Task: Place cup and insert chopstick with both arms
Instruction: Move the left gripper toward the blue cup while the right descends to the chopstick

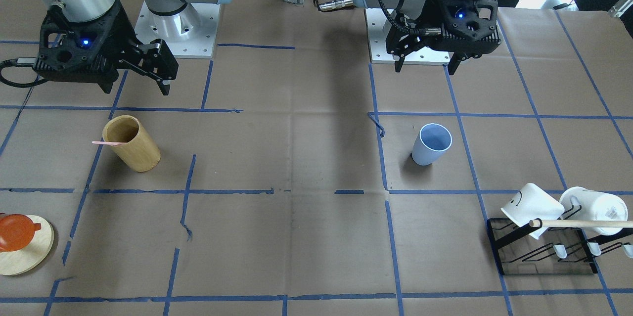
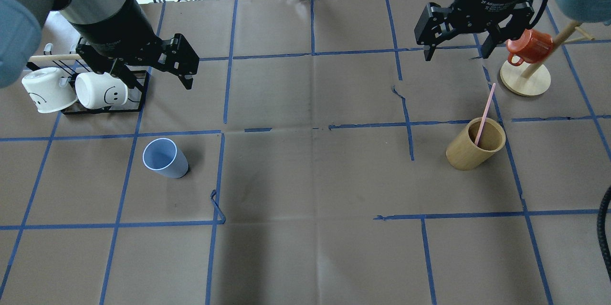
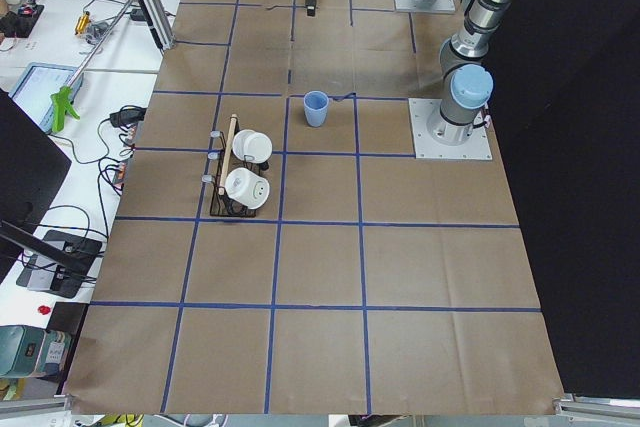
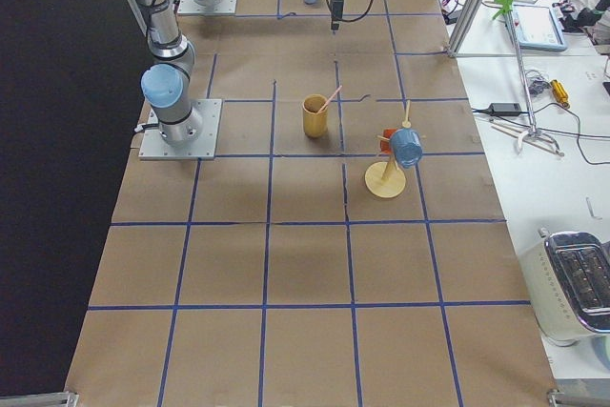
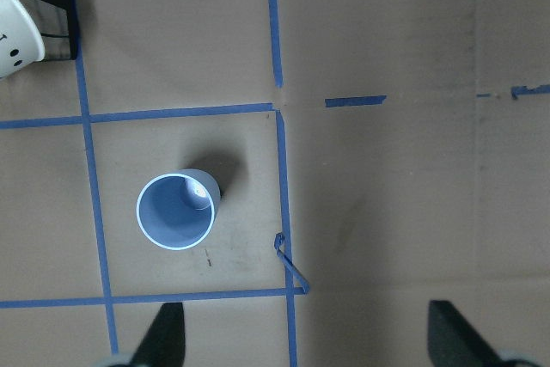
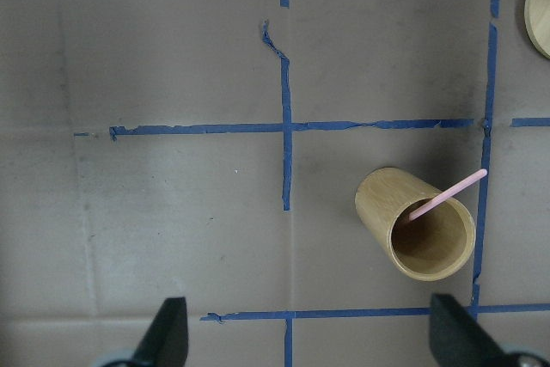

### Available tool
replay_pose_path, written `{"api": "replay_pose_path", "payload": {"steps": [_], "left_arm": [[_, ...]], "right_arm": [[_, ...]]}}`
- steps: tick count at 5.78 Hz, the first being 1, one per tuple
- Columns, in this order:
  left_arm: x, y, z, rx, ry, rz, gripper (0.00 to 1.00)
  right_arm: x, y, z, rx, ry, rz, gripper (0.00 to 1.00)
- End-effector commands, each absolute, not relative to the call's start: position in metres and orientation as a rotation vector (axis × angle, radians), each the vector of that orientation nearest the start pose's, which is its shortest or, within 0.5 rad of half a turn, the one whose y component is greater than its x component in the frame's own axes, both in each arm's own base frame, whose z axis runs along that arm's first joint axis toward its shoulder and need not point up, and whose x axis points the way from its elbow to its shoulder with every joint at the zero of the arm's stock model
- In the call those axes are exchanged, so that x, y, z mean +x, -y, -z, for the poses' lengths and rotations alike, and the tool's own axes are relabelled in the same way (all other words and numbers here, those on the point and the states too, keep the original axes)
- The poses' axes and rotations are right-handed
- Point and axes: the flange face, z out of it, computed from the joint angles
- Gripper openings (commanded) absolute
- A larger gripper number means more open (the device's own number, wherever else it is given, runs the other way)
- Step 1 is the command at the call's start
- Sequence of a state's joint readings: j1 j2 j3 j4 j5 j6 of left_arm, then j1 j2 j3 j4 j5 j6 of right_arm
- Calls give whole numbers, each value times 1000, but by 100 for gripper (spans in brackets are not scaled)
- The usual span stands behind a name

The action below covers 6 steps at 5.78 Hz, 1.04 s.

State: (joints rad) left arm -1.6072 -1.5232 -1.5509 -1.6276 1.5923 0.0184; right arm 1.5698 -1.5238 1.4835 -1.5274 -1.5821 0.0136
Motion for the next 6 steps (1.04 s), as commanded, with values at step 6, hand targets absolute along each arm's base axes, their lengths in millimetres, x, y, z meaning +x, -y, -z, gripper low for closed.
{"api": "replay_pose_path", "payload": {"steps": [6], "left_arm": [[-143,463,-494,101,-3118,-36,99]], "right_arm": [[27,526,-477,-51,-3146,-34,100]]}}
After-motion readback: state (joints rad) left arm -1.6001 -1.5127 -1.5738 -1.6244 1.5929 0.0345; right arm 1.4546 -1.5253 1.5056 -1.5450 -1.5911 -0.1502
